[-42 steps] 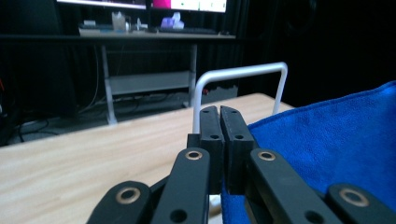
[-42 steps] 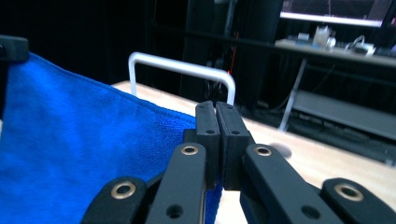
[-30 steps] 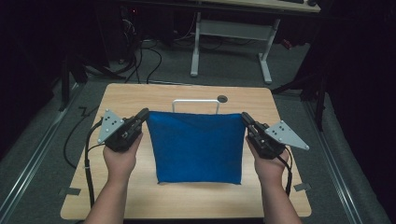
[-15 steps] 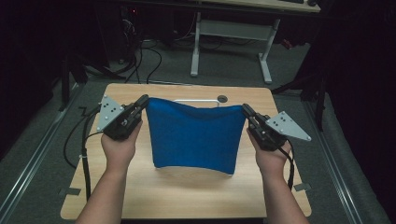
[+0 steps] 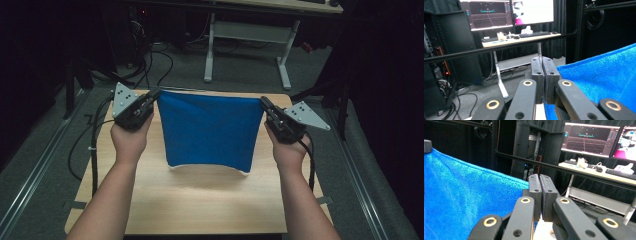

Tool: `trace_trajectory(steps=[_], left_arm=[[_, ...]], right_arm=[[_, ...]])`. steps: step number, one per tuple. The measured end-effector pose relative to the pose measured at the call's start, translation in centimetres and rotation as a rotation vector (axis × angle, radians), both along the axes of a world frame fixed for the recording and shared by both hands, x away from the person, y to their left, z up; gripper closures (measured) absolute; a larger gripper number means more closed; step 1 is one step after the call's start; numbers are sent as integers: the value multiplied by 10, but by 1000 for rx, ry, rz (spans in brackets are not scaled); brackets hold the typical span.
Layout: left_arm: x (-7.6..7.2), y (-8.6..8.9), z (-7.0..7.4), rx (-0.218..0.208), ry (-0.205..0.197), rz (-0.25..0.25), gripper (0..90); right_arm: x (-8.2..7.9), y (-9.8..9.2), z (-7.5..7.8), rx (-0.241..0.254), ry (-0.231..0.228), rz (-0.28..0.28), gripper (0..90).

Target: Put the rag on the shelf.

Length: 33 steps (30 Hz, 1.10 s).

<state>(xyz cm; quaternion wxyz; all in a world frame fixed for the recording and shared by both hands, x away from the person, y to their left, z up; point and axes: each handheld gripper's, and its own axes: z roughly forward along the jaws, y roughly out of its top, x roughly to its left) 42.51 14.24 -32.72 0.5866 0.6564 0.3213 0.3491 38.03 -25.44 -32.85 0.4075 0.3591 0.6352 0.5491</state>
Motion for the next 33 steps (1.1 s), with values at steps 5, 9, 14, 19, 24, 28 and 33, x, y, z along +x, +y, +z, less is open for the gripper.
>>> trace_trajectory(steps=[5, 9, 14, 19, 24, 28, 33], left_arm=[[19, -3, 3, 22, 1, 31, 889], [30, -4, 4, 31, 11, 48, 889], [51, -7, 10, 58, 20, 73, 889], [65, -10, 15, 70, 22, 89, 889], [82, -16, 16, 90, 45, 92, 892], [92, -16, 9, 102, 81, 98, 892], [101, -20, -1, 143, 117, 108, 892]], right_arm=[[14, 2, 3, 8, 14, -9, 891], [23, 4, 7, 7, 14, -14, 891], [39, 8, 16, -29, 7, -26, 892], [56, 10, 22, -72, 1, -52, 893], [78, 8, 23, -91, 34, -78, 896], [90, 7, 15, -109, 72, -99, 898], [101, 8, 7, -131, 95, -111, 897]])
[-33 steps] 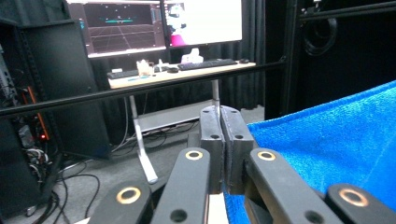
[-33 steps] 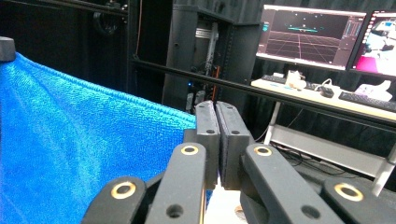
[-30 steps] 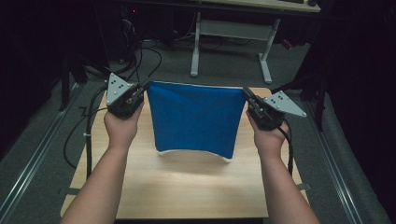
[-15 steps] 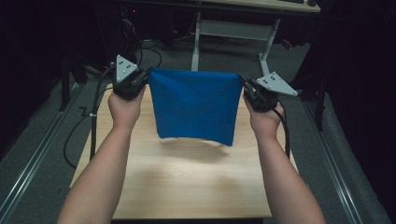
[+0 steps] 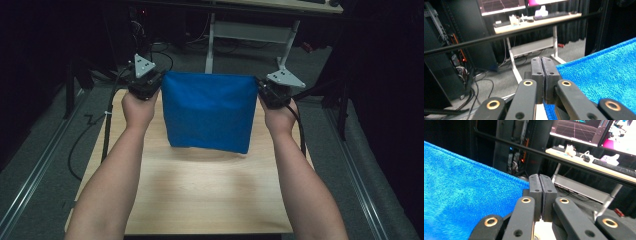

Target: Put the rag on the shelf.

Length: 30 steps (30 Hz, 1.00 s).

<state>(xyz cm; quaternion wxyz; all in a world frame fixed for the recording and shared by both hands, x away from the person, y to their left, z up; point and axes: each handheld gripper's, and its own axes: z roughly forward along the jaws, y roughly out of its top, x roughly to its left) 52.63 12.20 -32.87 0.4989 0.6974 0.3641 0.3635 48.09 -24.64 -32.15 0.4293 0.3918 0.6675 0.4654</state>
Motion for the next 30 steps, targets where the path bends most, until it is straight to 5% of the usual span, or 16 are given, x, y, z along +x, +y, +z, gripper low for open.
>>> trace_trajectory(steps=[7, 13, 21, 30], left_arm=[[16, -2, -42, 40, 127, -13, 891], [16, 0, -79, 51, 222, -47, 891], [2, 3, -113, 36, 291, -81, 890], [-5, 1, -135, 29, 343, -119, 890]], right_arm=[[22, 1, -35, -35, 114, 5, 897], [24, -4, -65, -16, 188, 29, 897], [15, -9, -105, 14, 260, 45, 896], [10, -2, -127, 18, 294, 68, 895]])
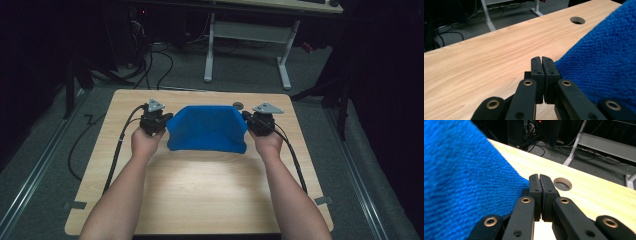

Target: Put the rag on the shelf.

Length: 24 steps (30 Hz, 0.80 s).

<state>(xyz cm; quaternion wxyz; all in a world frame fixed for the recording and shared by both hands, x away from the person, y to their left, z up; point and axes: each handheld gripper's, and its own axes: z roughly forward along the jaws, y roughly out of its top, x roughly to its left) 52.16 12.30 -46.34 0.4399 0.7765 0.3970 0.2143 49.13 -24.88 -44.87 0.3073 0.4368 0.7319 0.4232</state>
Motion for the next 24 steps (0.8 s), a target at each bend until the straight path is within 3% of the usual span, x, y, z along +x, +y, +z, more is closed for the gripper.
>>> trace_trajectory(steps=[6, 12, 24], left_arm=[[-3, 0, -11, -12, 20, -6, 890], [-8, 4, -29, -24, 54, -3, 890], [-15, 5, -35, -21, 61, -8, 886]], right_arm=[[-2, 2, -7, 4, 1, 3, 895], [-6, -2, -22, 12, 34, -7, 895], [-9, -6, -34, 17, 57, -19, 892]])
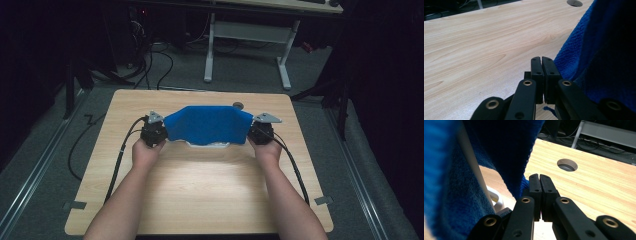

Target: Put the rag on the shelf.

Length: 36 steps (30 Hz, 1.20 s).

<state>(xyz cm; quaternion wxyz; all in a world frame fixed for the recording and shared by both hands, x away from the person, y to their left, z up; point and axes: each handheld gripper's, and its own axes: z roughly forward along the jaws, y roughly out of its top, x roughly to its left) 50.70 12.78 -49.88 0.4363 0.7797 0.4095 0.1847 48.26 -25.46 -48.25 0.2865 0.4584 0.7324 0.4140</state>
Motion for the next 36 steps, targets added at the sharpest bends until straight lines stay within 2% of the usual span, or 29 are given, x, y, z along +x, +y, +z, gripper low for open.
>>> trace_trajectory(steps=[7, 9, 12, 15, 18, 20, 25, 28, 31, 33, 36], left_arm=[[-3, 3, 0, -8, -2, 6, 866], [-3, 6, 0, -20, 9, 25, 780], [-4, 10, 0, -38, 18, 34, 756], [-6, 11, 0, -25, 19, 38, 740], [-8, 14, 0, -26, 9, 50, 716], [-9, 16, 0, -25, 10, 62, 691], [-14, 26, -7, -12, 17, 92, 672], [-15, 30, -9, -19, 23, 97, 665], [-17, 33, -11, -9, 19, 103, 654], [-19, 33, -12, 17, 24, 94, 641], [-21, 33, -11, 20, 13, 93, 635]], right_arm=[[-2, -1, 2, -15, -10, -2, 866], [-3, -2, 4, -23, -16, -11, 830], [-4, -5, 6, -19, -15, -18, 788], [-6, -7, 7, -19, -12, -28, 764], [-8, -10, 7, -17, -29, -37, 746], [-9, -14, 6, -7, -14, -49, 727], [-11, -18, 7, -24, -11, -62, 710], [-11, -20, 7, -22, -7, -69, 695], [-12, -23, 7, -25, -8, -74, 688], [-13, -25, 6, -25, -5, -80, 686], [-16, -29, 4, -19, -16, -88, 686]])
